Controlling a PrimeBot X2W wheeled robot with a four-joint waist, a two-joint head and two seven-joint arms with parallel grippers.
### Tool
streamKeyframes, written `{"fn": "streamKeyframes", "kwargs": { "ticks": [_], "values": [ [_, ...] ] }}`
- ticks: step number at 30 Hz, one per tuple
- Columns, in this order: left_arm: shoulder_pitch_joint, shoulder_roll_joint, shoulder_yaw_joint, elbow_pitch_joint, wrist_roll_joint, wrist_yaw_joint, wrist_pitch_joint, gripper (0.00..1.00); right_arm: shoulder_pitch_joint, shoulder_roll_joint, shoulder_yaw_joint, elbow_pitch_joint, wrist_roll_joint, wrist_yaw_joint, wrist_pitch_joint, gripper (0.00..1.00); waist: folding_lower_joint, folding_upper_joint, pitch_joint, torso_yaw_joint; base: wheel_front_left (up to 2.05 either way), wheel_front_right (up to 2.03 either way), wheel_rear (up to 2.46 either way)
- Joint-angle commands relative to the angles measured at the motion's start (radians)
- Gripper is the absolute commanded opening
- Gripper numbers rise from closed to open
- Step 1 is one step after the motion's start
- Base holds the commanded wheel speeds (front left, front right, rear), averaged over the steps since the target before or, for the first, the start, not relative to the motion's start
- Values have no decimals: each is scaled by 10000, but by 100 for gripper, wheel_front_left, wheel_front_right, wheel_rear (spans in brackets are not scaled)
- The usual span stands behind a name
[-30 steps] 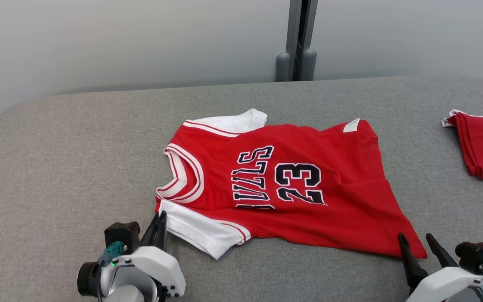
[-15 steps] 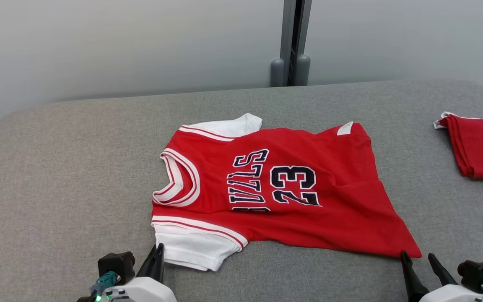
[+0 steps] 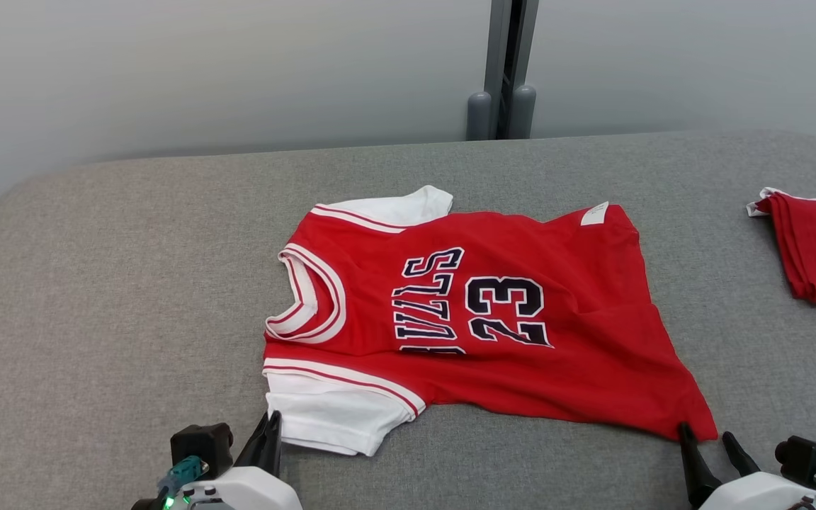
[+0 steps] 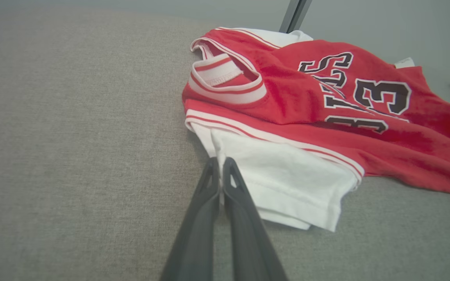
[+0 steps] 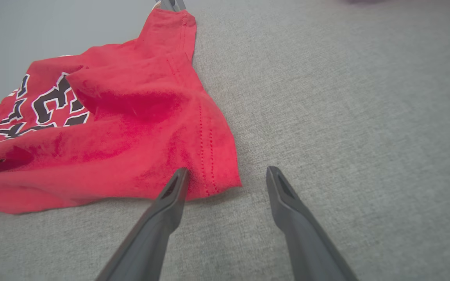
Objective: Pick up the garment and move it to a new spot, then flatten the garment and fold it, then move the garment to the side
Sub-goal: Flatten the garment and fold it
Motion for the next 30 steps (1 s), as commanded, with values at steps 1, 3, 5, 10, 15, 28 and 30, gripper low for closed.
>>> {"fn": "streamKeyframes", "kwargs": {
  "ticks": [1, 3, 5, 10, 15, 28, 30],
  "values": [
    [-112, 79, 0, -24, 68, 52, -12, 0, -153, -65, 49, 154, 128, -4, -129, 100, 0, 0, 7, 38, 0, 0, 0],
    [-117, 80, -20, -30, 60, 49, 0, 0, -291, -74, 152, 398, 318, -4, -182, 100, 0, 0, 17, 84, 0, 0, 0],
    [-123, 75, -26, -31, 47, 59, 6, 0, -370, -53, 316, 487, 567, -4, -76, 52, 0, 0, 19, 111, 0, 0, 0],
    [-157, 93, -22, -53, 19, 74, 0, 0, -501, -235, 639, 574, 970, -4, -96, 0, 0, 0, 42, 142, 0, 0, 0],
    [-120, -127, 321, -551, -632, -365, -47, 0, -621, -522, 807, 310, 1112, -4, -252, 0, 0, 0, -5, 110, 0, 0, 0],
    [-1663, -546, 2384, -3534, -3191, -1448, 507, 0, -2206, -1742, 1399, -2464, 1794, -4, 1946, 0, 0, 0, -436, -322, 0, 0, 0],
    [-2121, -516, 2698, -3732, -3322, -1332, 608, 0, -2642, -1748, 1230, -2848, 2098, -3, 2461, 0, 0, 0, -492, -418, 0, 0, 0]
  ]
}}
